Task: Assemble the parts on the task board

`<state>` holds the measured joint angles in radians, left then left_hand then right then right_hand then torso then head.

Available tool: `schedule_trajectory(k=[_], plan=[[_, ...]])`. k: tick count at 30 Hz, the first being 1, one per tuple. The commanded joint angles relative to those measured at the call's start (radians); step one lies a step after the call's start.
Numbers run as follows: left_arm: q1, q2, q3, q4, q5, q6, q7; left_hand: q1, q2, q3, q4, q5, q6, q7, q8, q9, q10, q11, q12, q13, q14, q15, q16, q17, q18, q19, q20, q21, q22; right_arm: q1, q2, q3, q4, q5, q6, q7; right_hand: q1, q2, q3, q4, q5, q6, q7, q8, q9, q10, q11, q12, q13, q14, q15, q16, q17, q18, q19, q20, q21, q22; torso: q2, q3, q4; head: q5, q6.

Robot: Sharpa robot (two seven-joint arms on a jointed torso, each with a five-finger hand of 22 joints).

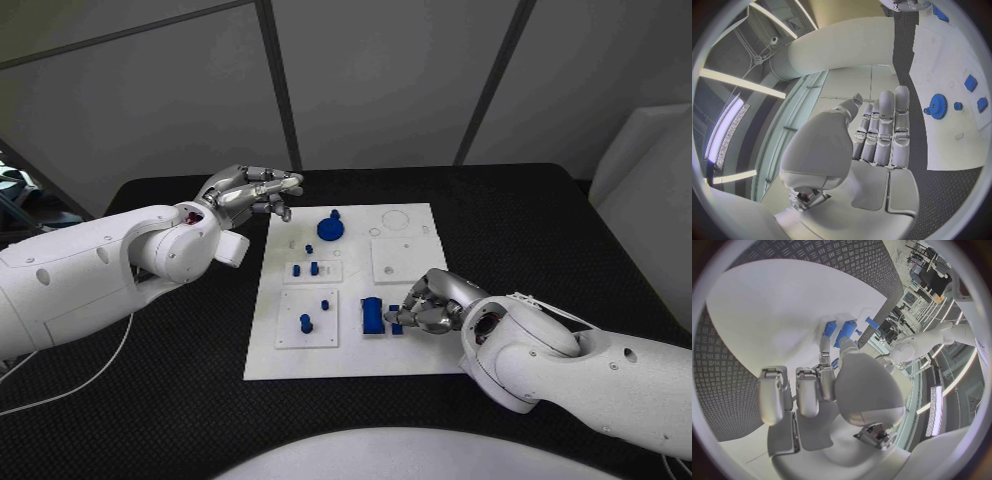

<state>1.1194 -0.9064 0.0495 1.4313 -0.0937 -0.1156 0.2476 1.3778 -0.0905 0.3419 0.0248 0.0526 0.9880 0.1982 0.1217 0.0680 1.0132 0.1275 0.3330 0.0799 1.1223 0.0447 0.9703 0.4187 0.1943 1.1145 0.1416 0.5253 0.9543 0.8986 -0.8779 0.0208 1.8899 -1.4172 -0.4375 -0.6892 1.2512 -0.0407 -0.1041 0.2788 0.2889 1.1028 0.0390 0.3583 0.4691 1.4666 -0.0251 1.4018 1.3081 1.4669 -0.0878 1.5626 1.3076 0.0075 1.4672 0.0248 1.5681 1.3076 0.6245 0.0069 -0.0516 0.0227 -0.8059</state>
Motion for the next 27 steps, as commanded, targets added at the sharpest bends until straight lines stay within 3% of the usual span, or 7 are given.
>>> schedule_trajectory(k=[1,5,8,14,27], plan=[[0.001,0.002,0.001,0.000,0.003,0.012,0.004,-0.007,0.000,-0.005,0.002,0.000,-0.007,0.002,0.005,-0.001,-0.005,0.000,0.004,0.001,-0.006,0.001,-0.001,-0.002,-0.012,0.008,0.002,-0.003,-0.001,0.001,-0.007,0.000,0.009,-0.022,-0.013,0.042,-0.009,0.004,-0.018,0.002,-0.035,-0.007,0.001,0.008,0.008,0.040,-0.006,0.001,0.161,0.102,-0.003,0.004,0.257,-0.007,0.104,-0.005,0.003,0.263,-0.001,-0.0003,-0.0004,-0.002,0.002],[0.001,0.003,0.001,-0.002,0.003,0.013,0.004,-0.007,0.000,-0.005,0.002,0.000,-0.007,0.002,0.005,-0.001,-0.005,0.000,0.004,0.001,-0.006,0.001,-0.001,-0.002,-0.012,0.008,0.002,-0.003,-0.001,0.001,-0.020,0.000,0.013,-0.010,0.042,0.053,0.012,0.014,-0.028,-0.011,-0.103,-0.013,0.000,0.014,0.019,0.040,-0.006,0.000,0.161,0.102,-0.004,0.004,0.256,-0.007,0.104,-0.005,0.003,0.263,-0.001,-0.0007,0.0019,-0.003,0.005],[0.001,0.003,0.001,-0.004,0.003,0.013,0.004,-0.007,0.000,-0.005,0.002,0.000,-0.007,0.002,0.005,-0.001,-0.005,0.000,0.004,0.001,-0.006,0.001,-0.001,-0.002,-0.012,0.008,0.002,-0.003,-0.001,0.001,-0.025,0.000,0.012,-0.001,0.078,0.054,0.036,0.020,-0.032,-0.026,-0.132,-0.016,0.000,0.018,0.026,0.040,-0.007,-0.001,0.161,0.102,-0.004,0.004,0.256,-0.007,0.104,-0.005,0.003,0.263,-0.001,-0.0008,-0.0004,-0.003,0.006],[0.001,0.003,0.001,-0.004,0.003,0.013,0.003,-0.007,0.000,-0.005,0.002,0.000,-0.007,0.002,0.005,-0.001,-0.005,0.000,0.004,0.001,-0.006,0.001,-0.001,-0.002,-0.012,0.008,0.002,-0.003,-0.001,0.001,-0.021,-0.001,-0.009,0.006,0.098,0.049,0.058,0.031,-0.032,-0.040,-0.142,-0.016,-0.002,0.022,0.032,0.040,-0.008,0.001,0.162,0.102,-0.004,0.004,0.257,-0.007,0.104,-0.005,0.003,0.263,0.001,-0.0007,0.0004,-0.004,0.009],[0.001,0.003,0.001,-0.004,0.003,0.012,0.003,-0.007,0.000,-0.005,0.002,0.000,-0.007,0.002,0.005,-0.001,-0.005,0.000,0.004,0.001,-0.006,0.001,-0.001,-0.002,-0.012,0.008,0.002,-0.003,-0.001,0.000,0.002,-0.001,-0.058,-0.016,0.086,0.044,0.105,0.052,-0.030,-0.074,-0.147,-0.017,-0.007,0.029,0.043,0.041,-0.013,0.002,0.164,0.103,-0.008,0.005,0.257,-0.007,0.104,-0.008,0.003,0.263,0.002,0.0001,0.0005,-0.002,0.007]])
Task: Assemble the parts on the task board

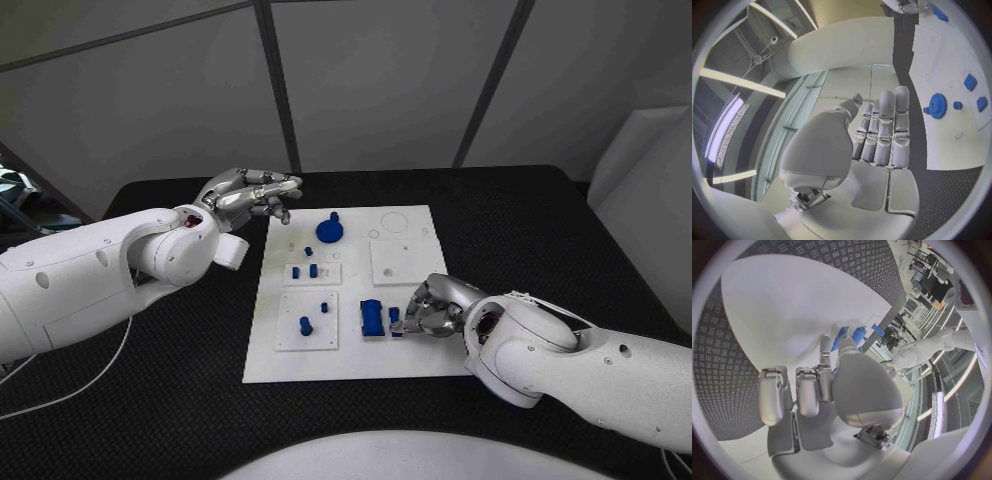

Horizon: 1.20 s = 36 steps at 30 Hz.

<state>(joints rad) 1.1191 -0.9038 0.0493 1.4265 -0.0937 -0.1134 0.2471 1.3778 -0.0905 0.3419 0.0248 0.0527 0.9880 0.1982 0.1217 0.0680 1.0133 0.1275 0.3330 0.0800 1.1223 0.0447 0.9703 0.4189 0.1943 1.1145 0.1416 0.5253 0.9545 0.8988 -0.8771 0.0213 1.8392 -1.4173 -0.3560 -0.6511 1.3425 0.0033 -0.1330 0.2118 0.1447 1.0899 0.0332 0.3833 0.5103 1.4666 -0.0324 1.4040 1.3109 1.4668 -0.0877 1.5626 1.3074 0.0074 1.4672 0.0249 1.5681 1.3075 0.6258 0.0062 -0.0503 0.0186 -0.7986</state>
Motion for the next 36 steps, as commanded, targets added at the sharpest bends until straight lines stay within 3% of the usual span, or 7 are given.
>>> schedule_trajectory(k=[1,15,22,26,29,33,36], plan=[[0.001,0.000,0.001,0.001,0.003,0.010,0.004,-0.007,0.000,-0.005,0.002,0.000,-0.007,0.002,0.005,-0.001,-0.005,0.000,0.004,0.001,-0.005,0.001,-0.001,-0.002,-0.012,0.008,0.002,-0.004,-0.001,0.000,0.001,-0.001,-0.007,-0.018,-0.001,0.008,0.014,0.008,-0.001,-0.007,-0.003,-0.004,-0.001,0.004,0.002,0.041,-0.005,0.000,0.161,0.103,-0.008,0.005,0.257,-0.007,0.104,-0.008,0.003,0.263,0.000,0.0006,-0.0012,0.002,0.000],[0.000,0.001,0.001,-0.005,0.003,0.018,0.006,-0.005,0.000,-0.005,0.001,0.000,-0.008,0.002,0.005,-0.001,-0.007,0.000,0.005,0.001,-0.006,0.001,-0.001,-0.002,-0.012,0.008,0.002,-0.005,-0.002,0.000,-0.031,-0.001,0.032,0.018,-0.053,0.087,-0.047,-0.011,-0.064,0.028,0.057,-0.016,0.006,0.006,0.012,0.035,0.000,-0.016,0.154,0.099,-0.004,-0.005,0.242,-0.007,0.104,-0.006,0.003,0.263,-0.004,0.0014,-0.0016,0.003,0.009],[-0.004,0.005,0.001,-0.015,0.004,0.018,0.026,-0.005,-0.003,-0.008,0.000,0.000,-0.010,0.003,0.006,-0.001,-0.009,0.001,0.006,0.001,-0.009,0.002,-0.002,-0.004,-0.012,0.007,0.002,-0.007,-0.003,0.007,-0.068,0.021,0.022,0.230,-0.104,0.376,-0.007,-0.002,-0.084,0.018,0.070,-0.098,0.043,-0.047,-0.003,-0.085,0.032,-0.271,0.008,0.058,0.021,-0.113,0.094,0.044,-0.007,0.015,-0.174,0.096,-0.014,-0.0032,-0.0018,-0.007,0.025],[-0.006,0.013,0.000,-0.028,0.013,0.005,0.053,-0.007,-0.005,-0.021,0.001,-0.001,-0.009,0.003,0.014,0.000,-0.013,0.003,0.019,0.002,-0.073,0.010,-0.056,-0.033,-0.015,-0.058,0.009,-0.056,-0.028,0.040,-0.058,0.030,-0.066,0.427,-0.127,0.574,0.072,0.034,-0.072,-0.002,0.085,-0.138,0.066,-0.106,-0.029,-0.325,0.051,-0.812,-0.337,-0.030,0.036,-0.354,-0.174,0.113,-0.178,0.030,-0.482,-0.173,-0.030,-0.0088,-0.0032,-0.012,0.046],[-0.007,0.027,-0.002,-0.045,0.041,-0.007,0.079,-0.003,-0.001,-0.026,0.002,0.002,-0.003,0.001,0.023,0.001,-0.011,0.005,0.029,0.002,-0.131,0.020,-0.148,-0.085,-0.018,-0.149,0.019,-0.128,-0.068,0.068,-0.035,0.033,-0.162,0.571,-0.115,0.709,0.140,0.055,-0.060,-0.010,0.044,-0.166,0.095,-0.162,-0.060,-0.371,0.083,-0.985,-0.499,-0.161,0.066,-0.678,-0.484,0.172,-0.357,0.053,-0.832,-0.463,-0.042,-0.0142,-0.0024,-0.020,0.067],[-0.008,0.058,-0.004,-0.083,0.080,-0.031,0.124,0.001,0.005,-0.020,0.009,0.000,0.005,-0.001,0.032,0.000,-0.003,0.012,0.019,-0.009,-0.180,0.045,-0.317,-0.172,-0.027,-0.301,0.049,-0.264,-0.157,0.099,0.019,0.035,-0.313,0.714,-0.080,0.844,0.254,0.061,-0.044,-0.041,-0.053,-0.136,0.120,-0.221,-0.113,-0.356,0.122,-1.181,-0.748,-0.270,0.096,-0.949,-0.662,0.176,-0.414,0.084,-1.021,-0.601,-0.061,-0.0226,-0.0036,-0.027,0.097],[-0.008,0.089,-0.005,-0.120,0.114,-0.058,0.165,0.007,0.003,-0.006,0.015,0.002,0.006,-0.004,0.028,-0.002,0.009,0.015,-0.018,-0.017,-0.169,0.061,-0.460,-0.233,-0.016,-0.371,0.084,-0.357,-0.241,0.116,0.074,0.036,-0.430,0.853,-0.051,0.922,0.300,0.079,-0.034,-0.047,-0.053,-0.117,0.130,-0.257,-0.149,-0.342,0.128,-1.258,-0.868,-0.331,0.119,-1.099,-0.749,0.172,-0.462,0.105,-1.132,-0.681,-0.075,-0.0291,-0.0034,-0.037,0.132]])
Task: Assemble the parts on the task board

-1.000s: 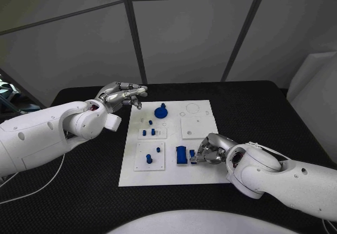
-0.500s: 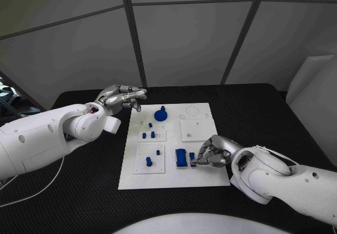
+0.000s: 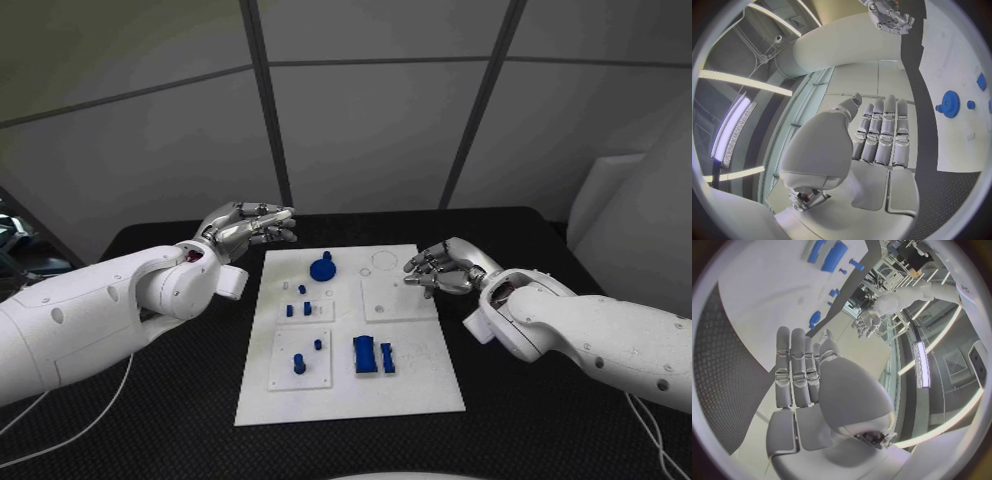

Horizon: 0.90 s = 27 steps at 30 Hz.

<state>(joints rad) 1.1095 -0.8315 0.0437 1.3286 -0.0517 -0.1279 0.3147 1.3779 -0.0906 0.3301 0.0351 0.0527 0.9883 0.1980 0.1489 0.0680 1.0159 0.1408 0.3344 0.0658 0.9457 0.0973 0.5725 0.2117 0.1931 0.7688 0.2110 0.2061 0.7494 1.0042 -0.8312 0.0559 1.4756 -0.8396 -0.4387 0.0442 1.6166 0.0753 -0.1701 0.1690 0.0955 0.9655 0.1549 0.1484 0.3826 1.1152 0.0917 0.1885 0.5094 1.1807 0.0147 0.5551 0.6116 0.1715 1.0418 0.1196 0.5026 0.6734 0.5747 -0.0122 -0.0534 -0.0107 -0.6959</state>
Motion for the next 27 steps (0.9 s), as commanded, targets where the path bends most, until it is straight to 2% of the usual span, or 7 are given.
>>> schedule_trajectory(k=[1,7,17,18,25,26,27], plan=[[0.001,0.024,0.000,-0.032,0.082,-0.053,0.109,0.007,0.000,0.009,0.007,-0.001,0.006,-0.007,-0.004,-0.002,0.008,0.004,-0.034,-0.003,0.012,0.011,-0.099,-0.039,-0.010,-0.030,0.024,-0.054,-0.056,0.014,0.043,0.002,-0.097,0.308,0.040,0.245,0.037,0.008,0.004,-0.004,-0.005,0.007,0.009,-0.036,-0.034,0.011,0.010,-0.063,-0.102,-0.068,0.028,-0.146,-0.088,0.006,-0.060,0.021,-0.107,-0.076,-0.028,-0.0114,-0.0014,-0.008,0.035],[-0.004,0.090,0.000,-0.119,0.150,-0.117,0.170,0.006,-0.005,0.012,0.014,-0.002,-0.011,-0.014,-0.039,-0.003,-0.003,0.019,-0.128,-0.005,-0.027,0.045,-0.283,-0.100,-0.009,-0.076,0.058,-0.137,-0.155,0.036,0.155,0.015,-0.289,0.476,0.104,0.323,0.021,0.018,-0.010,0.017,-0.007,0.005,0.027,-0.086,-0.121,0.007,0.034,-0.124,-0.302,-0.119,0.089,-0.386,-0.282,0.016,-0.089,0.090,-0.318,-0.259,-0.038,-0.0109,-0.0041,-0.005,0.075],[-0.012,0.168,0.000,-0.212,0.196,-0.193,0.203,-0.004,0.005,-0.048,0.010,-0.001,-0.037,-0.023,-0.086,-0.004,-0.072,0.028,-0.256,-0.004,-0.075,0.072,-0.444,-0.149,-0.014,-0.227,0.080,-0.150,-0.319,0.047,0.254,0.020,-0.454,0.558,0.156,0.361,-0.071,0.024,-0.007,-0.035,-0.008,-0.040,0.033,-0.086,-0.234,-0.069,0.076,-0.127,-0.445,-0.149,0.124,-0.493,-0.456,0.014,-0.058,0.126,-0.441,-0.427,-0.039,-0.0083,0.0058,0.005,0.092],[-0.013,0.163,-0.001,-0.205,0.150,-0.136,0.150,-0.414,0.091,-0.129,-0.035,-0.053,-0.318,-0.074,-0.149,-0.068,-0.351,-0.021,-0.334,-0.066,-0.334,0.020,-0.480,-0.212,-0.057,-0.387,-0.007,-0.206,-0.445,0.044,0.248,0.019,-0.439,0.481,0.108,0.303,-0.532,-0.075,0.046,-0.073,-0.095,-0.315,-0.025,-0.148,-0.276,-0.380,0.026,-0.188,-0.509,-0.455,0.080,-0.555,-0.499,-0.052,-0.359,0.052,-0.503,-0.497,-0.041,-0.0095,0.0023,0.001,0.092],[-0.019,0.149,-0.006,-0.150,0.137,-0.199,0.157,-0.632,0.091,-0.177,-0.035,-0.053,-0.473,-0.103,-0.149,-0.068,-0.504,-0.049,-0.334,-0.066,-0.474,-0.006,-0.572,-0.212,-0.058,-0.476,-0.053,-0.206,-0.517,0.044,0.224,0.010,-0.376,0.523,0.056,0.323,-0.779,-0.075,0.072,-0.099,-0.095,-0.463,-0.053,-0.148,-0.302,-0.548,0.000,-0.188,-0.509,-0.620,0.060,-0.555,-0.528,-0.065,-0.509,0.014,-0.503,-0.540,-0.035,0.0036,0.0332,0.007,0.094],[-0.020,0.145,-0.008,-0.135,0.134,-0.215,0.158,-0.661,0.091,-0.183,-0.035,-0.053,-0.493,-0.107,-0.149,-0.068,-0.524,-0.053,-0.334,-0.066,-0.492,-0.009,-0.572,-0.212,-0.058,-0.487,-0.060,-0.206,-0.526,0.044,0.218,0.008,-0.359,0.534,0.042,0.329,-0.811,-0.075,0.075,-0.169,-0.095,-0.482,-0.057,-0.148,-0.306,-0.570,-0.004,-0.188,-0.509,-0.642,0.057,-0.555,-0.531,-0.069,-0.529,0.009,-0.503,-0.546,-0.033,0.0061,0.0390,0.008,0.095],[-0.022,0.141,-0.009,-0.119,0.131,-0.234,0.160,-0.689,0.091,-0.189,-0.035,-0.053,-0.512,-0.110,-0.149,-0.068,-0.543,-0.056,-0.334,-0.066,-0.510,-0.013,-0.572,-0.212,-0.058,-0.498,-0.066,-0.206,-0.535,0.044,0.212,0.005,-0.340,0.547,0.027,0.335,-0.842,-0.075,0.080,-0.169,-0.095,-0.501,-0.061,-0.148,-0.309,-0.591,-0.007,-0.188,-0.509,-0.663,-0.015,-0.555,-0.534,-0.069,-0.550,0.004,-0.503,-0.551,-0.032,0.0081,0.0438,0.009,0.095]])
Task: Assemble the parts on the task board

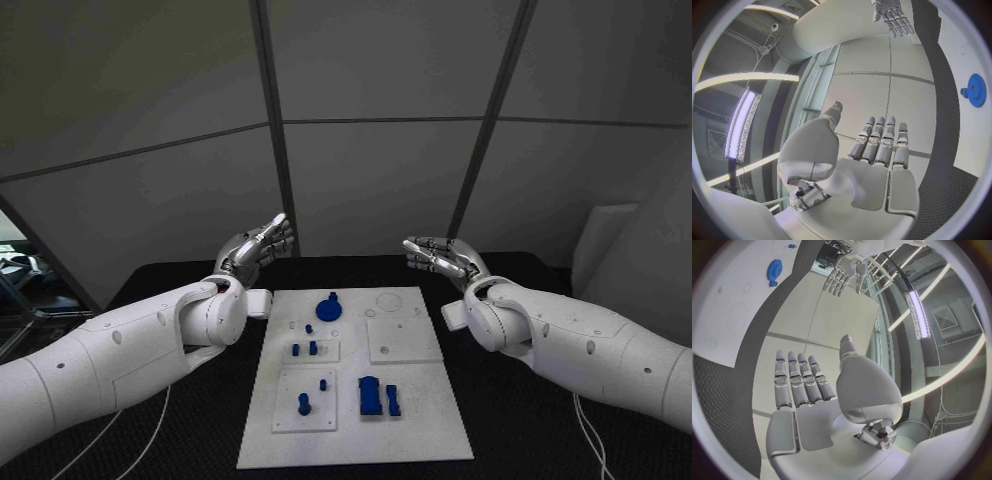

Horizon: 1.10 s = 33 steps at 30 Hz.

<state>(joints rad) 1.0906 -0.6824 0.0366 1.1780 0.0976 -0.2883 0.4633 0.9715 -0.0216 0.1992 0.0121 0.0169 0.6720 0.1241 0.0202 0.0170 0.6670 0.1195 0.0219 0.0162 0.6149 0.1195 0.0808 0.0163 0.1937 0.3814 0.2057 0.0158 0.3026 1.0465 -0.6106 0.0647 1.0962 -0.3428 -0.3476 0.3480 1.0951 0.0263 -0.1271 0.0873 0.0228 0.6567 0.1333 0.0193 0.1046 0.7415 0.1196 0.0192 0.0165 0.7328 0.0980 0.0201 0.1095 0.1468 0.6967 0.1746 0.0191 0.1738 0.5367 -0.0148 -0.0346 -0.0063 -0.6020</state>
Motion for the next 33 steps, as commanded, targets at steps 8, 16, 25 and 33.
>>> schedule_trajectory(k=[8,16,25,33], plan=[[-0.024,-0.057,-0.021,0.230,-0.062,-0.298,0.037,-0.479,0.022,-0.099,-0.012,-0.017,-0.331,-0.124,-0.020,-0.017,-0.329,-0.120,-0.022,-0.016,-0.304,-0.120,-0.081,-0.016,-0.058,-0.187,-0.102,-0.016,-0.149,0.003,-0.093,-0.036,0.267,0.204,-0.252,0.105,-0.538,-0.026,0.127,-0.087,-0.023,-0.323,-0.133,-0.019,-0.105,-0.365,-0.120,-0.019,-0.016,-0.360,-0.098,-0.020,-0.110,-0.066,-0.342,-0.086,-0.019,-0.085,0.007,0.0148,0.0346,0.006,0.002],[-0.038,-0.092,-0.035,0.370,-0.093,-0.457,0.054,-0.616,0.022,-0.126,-0.012,-0.017,-0.427,-0.124,-0.020,-0.017,-0.423,-0.120,-0.022,-0.016,-0.390,-0.120,-0.081,-0.016,-0.058,-0.240,-0.132,-0.016,-0.192,0.003,-0.157,-0.060,0.440,0.320,-0.395,0.161,-0.691,-0.026,0.127,-0.087,-0.023,-0.414,-0.133,-0.019,-0.105,-0.468,-0.120,-0.019,-0.016,-0.462,-0.098,-0.020,-0.110,-0.077,-0.439,-0.175,-0.019,-0.174,0.007,0.0148,0.0346,0.006,0.002],[-0.041,-0.098,-0.037,0.392,-0.098,-0.482,0.057,-0.728,0.022,-0.199,-0.012,-0.017,-0.504,-0.124,-0.020,-0.017,-0.500,-0.120,-0.022,-0.016,-0.461,-0.120,-0.081,-0.016,-0.058,-0.287,-0.206,-0.016,-0.227,0.003,-0.169,-0.065,0.474,0.343,-0.422,0.172,-0.819,-0.026,0.127,-0.087,-0.023,-0.491,-0.133,-0.019,-0.105,-0.554,-0.120,-0.019,-0.016,-0.548,-0.098,-0.020,-0.110,-0.147,-0.520,-0.175,-0.019,-0.174,0.007,0.0148,0.0346,0.006,0.002],[-0.041,-0.098,-0.037,0.392,-0.098,-0.482,0.057,-0.797,0.022,-0.199,-0.012,-0.017,-0.553,-0.124,-0.020,-0.017,-0.548,-0.120,-0.022,-0.016,-0.505,-0.120,-0.081,-0.016,-0.058,-0.311,-0.206,-0.016,-0.303,0.003,-0.169,-0.065,0.474,0.343,-0.422,0.172,-0.897,-0.026,0.127,-0.087,-0.023,-0.538,-0.133,-0.019,-0.105,-0.607,-0.120,-0.019,-0.016,-0.600,-0.098,-0.020,-0.110,-0.147,-0.570,-0.175,-0.019,-0.174,0.007,0.0148,0.0346,0.006,0.002]])
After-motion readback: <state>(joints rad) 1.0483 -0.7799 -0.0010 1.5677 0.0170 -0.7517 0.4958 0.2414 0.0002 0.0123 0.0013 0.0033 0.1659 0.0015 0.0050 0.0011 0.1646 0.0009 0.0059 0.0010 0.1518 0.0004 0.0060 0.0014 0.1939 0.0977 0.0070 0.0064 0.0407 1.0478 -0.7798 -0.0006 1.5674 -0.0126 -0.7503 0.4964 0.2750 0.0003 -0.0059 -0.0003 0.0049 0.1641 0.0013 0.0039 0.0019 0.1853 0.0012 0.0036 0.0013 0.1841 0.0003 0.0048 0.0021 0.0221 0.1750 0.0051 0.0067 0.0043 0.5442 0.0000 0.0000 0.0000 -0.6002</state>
